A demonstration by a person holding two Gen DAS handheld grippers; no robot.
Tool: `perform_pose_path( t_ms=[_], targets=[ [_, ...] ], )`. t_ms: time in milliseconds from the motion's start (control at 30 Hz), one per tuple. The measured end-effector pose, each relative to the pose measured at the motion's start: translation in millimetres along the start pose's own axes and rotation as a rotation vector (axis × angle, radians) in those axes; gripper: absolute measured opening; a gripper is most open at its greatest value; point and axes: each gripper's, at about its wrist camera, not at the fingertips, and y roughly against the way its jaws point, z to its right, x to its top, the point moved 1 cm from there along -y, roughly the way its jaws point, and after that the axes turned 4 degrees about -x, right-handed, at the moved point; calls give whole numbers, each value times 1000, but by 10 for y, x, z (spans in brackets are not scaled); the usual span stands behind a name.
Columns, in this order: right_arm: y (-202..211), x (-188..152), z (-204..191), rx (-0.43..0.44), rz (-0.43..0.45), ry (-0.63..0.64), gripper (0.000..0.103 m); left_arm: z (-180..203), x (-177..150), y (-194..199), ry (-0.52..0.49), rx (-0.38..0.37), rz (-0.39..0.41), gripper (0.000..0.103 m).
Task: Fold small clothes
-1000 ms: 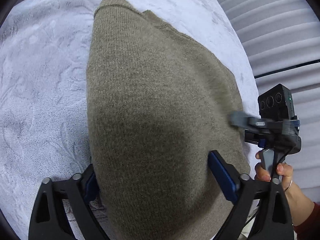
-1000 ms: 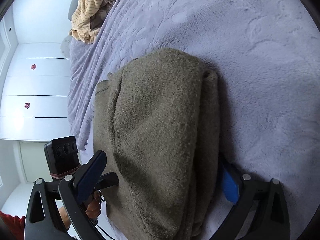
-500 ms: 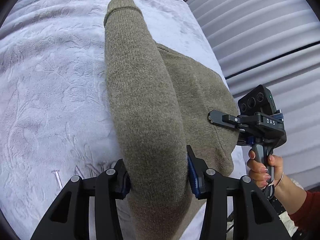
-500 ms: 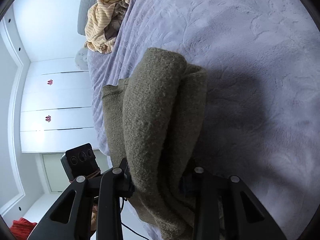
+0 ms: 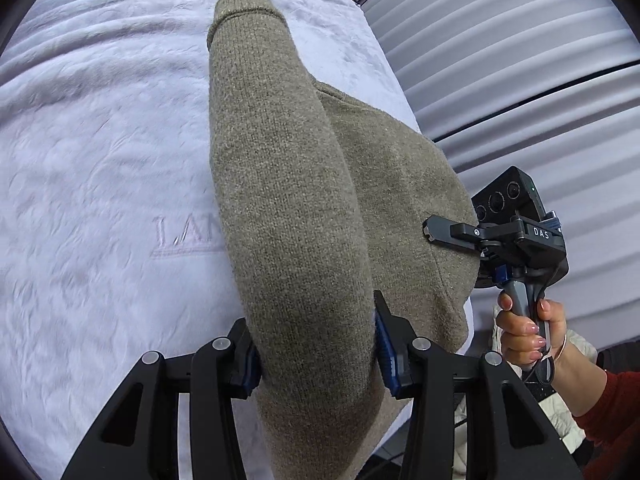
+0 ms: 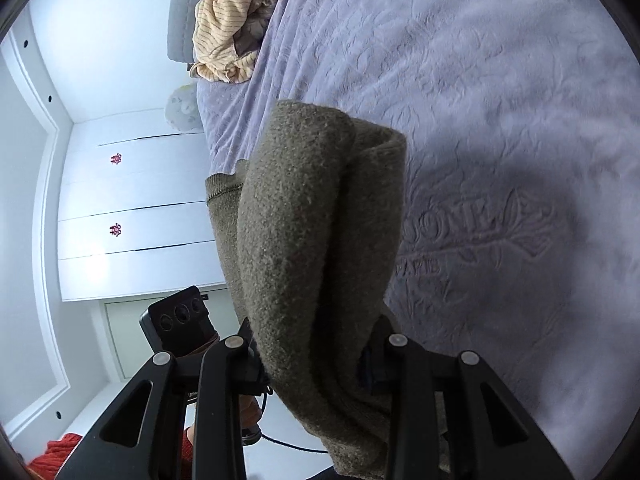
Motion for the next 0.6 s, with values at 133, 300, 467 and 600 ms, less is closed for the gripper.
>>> perform_pose_path(
  t_ms=[133, 300, 467, 600],
  targets=[
    [-194, -281, 0, 2, -24, -31, 36, -126, -253, 132, 28, 19, -22, 47],
    [-515, -499, 79, -28, -50, -59, 36, -342, -538, 154, 21, 111, -56, 47],
    [-764, -493, 262, -141, -68, -79, 36, -689, -743, 207, 60, 223, -66, 50],
    [-720, -402, 345, -274, -35, -63, 41, -811, -732, 290, 93, 261, -38, 58]
  ],
)
